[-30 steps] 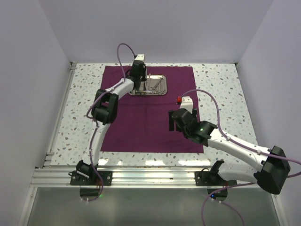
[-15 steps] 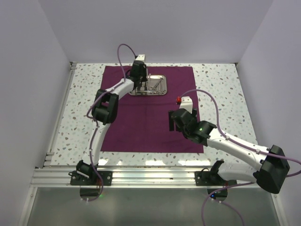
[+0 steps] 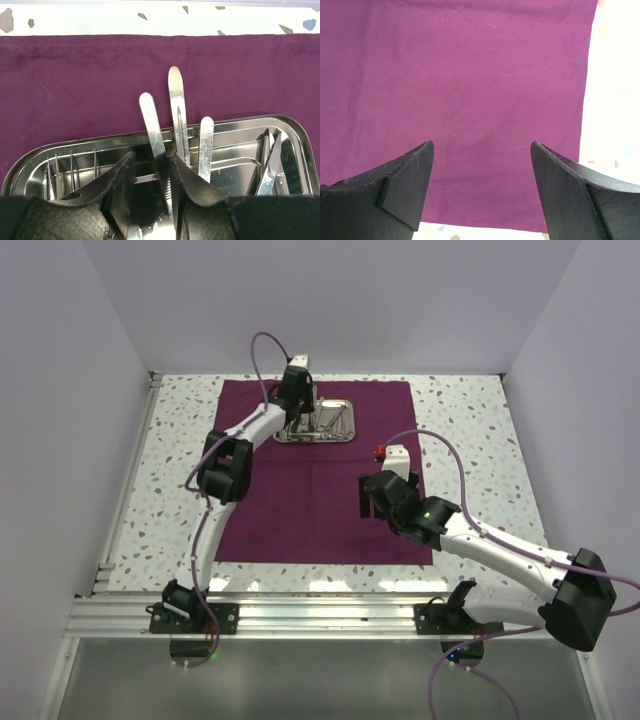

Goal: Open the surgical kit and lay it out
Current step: Pick up the medical item from the container, then place the medical item in the surgical kit, then pick up the medical item from the container, then place the medical item in the surgical kit.

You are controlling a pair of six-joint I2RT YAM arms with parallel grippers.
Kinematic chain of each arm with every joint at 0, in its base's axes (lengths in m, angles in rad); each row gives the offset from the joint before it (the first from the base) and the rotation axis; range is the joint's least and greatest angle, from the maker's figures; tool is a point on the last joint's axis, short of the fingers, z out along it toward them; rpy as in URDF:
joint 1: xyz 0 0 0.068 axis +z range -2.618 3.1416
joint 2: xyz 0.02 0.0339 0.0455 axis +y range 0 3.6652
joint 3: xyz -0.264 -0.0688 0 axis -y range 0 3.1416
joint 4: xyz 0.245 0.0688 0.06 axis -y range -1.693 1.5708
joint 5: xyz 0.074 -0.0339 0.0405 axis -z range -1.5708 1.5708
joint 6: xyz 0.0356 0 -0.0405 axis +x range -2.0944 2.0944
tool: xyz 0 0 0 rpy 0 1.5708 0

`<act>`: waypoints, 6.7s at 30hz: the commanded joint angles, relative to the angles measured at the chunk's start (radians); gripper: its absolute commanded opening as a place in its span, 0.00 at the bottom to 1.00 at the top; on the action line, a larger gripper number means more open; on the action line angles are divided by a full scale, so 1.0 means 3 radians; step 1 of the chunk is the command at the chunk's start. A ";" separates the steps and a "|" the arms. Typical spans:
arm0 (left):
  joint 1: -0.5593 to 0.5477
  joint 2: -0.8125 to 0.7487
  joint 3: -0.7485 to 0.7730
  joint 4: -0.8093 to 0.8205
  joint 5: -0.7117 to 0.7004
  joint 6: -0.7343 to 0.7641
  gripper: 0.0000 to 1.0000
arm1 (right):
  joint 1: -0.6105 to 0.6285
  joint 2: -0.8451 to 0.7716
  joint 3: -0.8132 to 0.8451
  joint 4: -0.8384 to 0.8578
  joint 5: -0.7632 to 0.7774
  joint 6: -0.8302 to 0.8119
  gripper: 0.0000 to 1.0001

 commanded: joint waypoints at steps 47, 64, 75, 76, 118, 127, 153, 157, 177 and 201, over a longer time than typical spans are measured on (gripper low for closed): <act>-0.0673 -0.3065 -0.3549 0.0225 -0.0790 -0.0417 0.00 | -0.0003 -0.0126 0.0000 0.0128 -0.0180 0.0068 0.80; -0.0767 -0.4197 -0.5231 0.0047 -0.1129 -0.0964 0.23 | -0.0003 -0.0433 -0.0016 0.0052 -0.0502 0.0093 0.86; -0.0777 -0.4197 -0.4546 -0.0133 -0.1262 -0.0806 0.85 | 0.0002 -0.0607 -0.0133 0.0051 -0.0364 0.0103 0.90; -0.0777 -0.4141 -0.4358 -0.0032 -0.1242 -0.0760 0.85 | 0.0002 -0.0601 -0.0148 0.0062 -0.0354 0.0098 0.90; -0.0097 -0.0285 -0.0465 0.0798 0.0108 -0.0105 0.72 | -0.0003 0.0012 -0.0322 0.0322 -0.0375 0.0006 0.88; -0.0036 -0.0040 -0.0270 0.0767 0.0384 -0.0320 0.72 | 0.0002 0.0027 -0.0322 0.0317 -0.0349 0.0006 0.88; 0.0236 0.0165 -0.0250 0.0936 0.1325 -0.0801 0.42 | 0.0002 0.0109 -0.0292 0.0292 -0.0262 -0.0009 0.88; 0.0236 0.0109 -0.0352 0.0972 0.1320 -0.0785 0.38 | 0.0002 0.0114 -0.0292 0.0292 -0.0262 -0.0009 0.88; 0.0236 0.0017 -0.0306 0.0880 0.1070 -0.0714 0.00 | 0.0002 0.0058 -0.0297 0.0271 -0.0247 0.0001 0.88; -0.0050 -0.2917 -0.3515 0.0880 -0.0285 -0.0422 0.00 | 0.0002 -0.0274 -0.0373 0.0317 -0.0425 0.0032 0.87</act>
